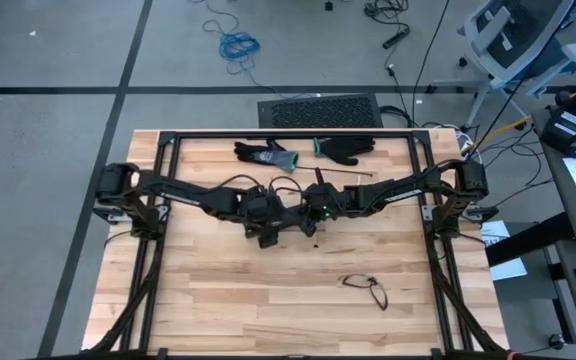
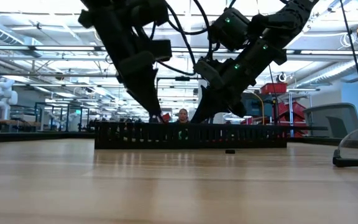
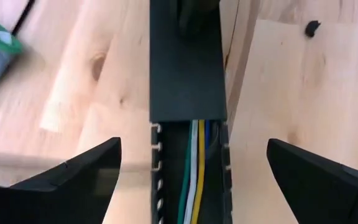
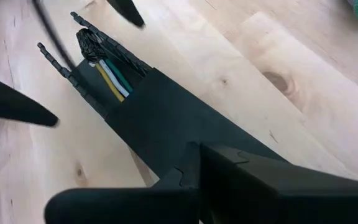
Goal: Ziptie cables
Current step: Close the black cable duct
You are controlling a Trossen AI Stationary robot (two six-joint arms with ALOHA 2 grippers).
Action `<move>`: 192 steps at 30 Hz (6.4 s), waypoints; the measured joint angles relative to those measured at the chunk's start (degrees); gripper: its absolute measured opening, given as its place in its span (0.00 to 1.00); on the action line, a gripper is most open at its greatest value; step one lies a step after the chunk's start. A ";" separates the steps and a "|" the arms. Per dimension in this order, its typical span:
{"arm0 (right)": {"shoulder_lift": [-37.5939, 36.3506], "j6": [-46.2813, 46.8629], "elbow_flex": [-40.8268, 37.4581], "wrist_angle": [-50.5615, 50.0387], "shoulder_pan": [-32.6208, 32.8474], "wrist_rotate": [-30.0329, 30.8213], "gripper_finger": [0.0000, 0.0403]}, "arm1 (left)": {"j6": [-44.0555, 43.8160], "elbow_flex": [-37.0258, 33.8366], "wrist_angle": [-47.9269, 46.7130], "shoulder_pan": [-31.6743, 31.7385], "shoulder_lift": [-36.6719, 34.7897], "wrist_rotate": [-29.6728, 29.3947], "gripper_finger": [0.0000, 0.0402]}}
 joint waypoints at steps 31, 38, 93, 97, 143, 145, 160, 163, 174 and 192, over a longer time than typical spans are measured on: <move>0.15 -1.41 -0.04 2.05 -0.02 0.01 0.00 | -3.05 -6.62 7.35 7.18 1.38 13.44 0.97; 0.15 -2.27 -0.04 2.27 -0.15 -0.07 0.00 | -3.01 -10.35 14.54 4.91 1.38 13.63 0.97; 0.15 -3.36 0.00 2.89 -0.17 0.14 0.00 | 0.34 -13.28 21.91 4.71 2.80 8.84 0.69; 0.15 -3.36 0.02 2.91 -0.19 0.14 0.00 | -1.36 -14.52 22.46 4.58 2.80 8.97 0.63; -6.22 -5.09 -0.26 6.44 -0.17 -0.06 0.00 | 1.95 -14.54 25.59 4.43 2.86 7.57 0.59; -7.74 -6.11 -0.19 6.42 -0.37 0.16 0.00 | 1.95 -14.54 25.51 4.43 2.86 7.57 0.59; -11.02 0.12 -0.02 -21.75 -1.68 8.27 0.00 | 1.60 -14.54 25.18 4.43 2.86 7.55 0.59; -10.99 0.15 -0.03 -21.29 -1.68 8.23 0.00 | 1.58 -14.55 25.05 4.43 2.86 7.50 0.59; -5.78 0.64 0.33 -15.56 -1.47 6.24 0.00 | 1.45 -14.67 24.72 4.43 2.84 7.31 0.59; 3.37 6.17 -0.20 15.94 0.00 0.95 0.00 | 1.71 -14.67 24.80 4.46 2.84 7.27 0.59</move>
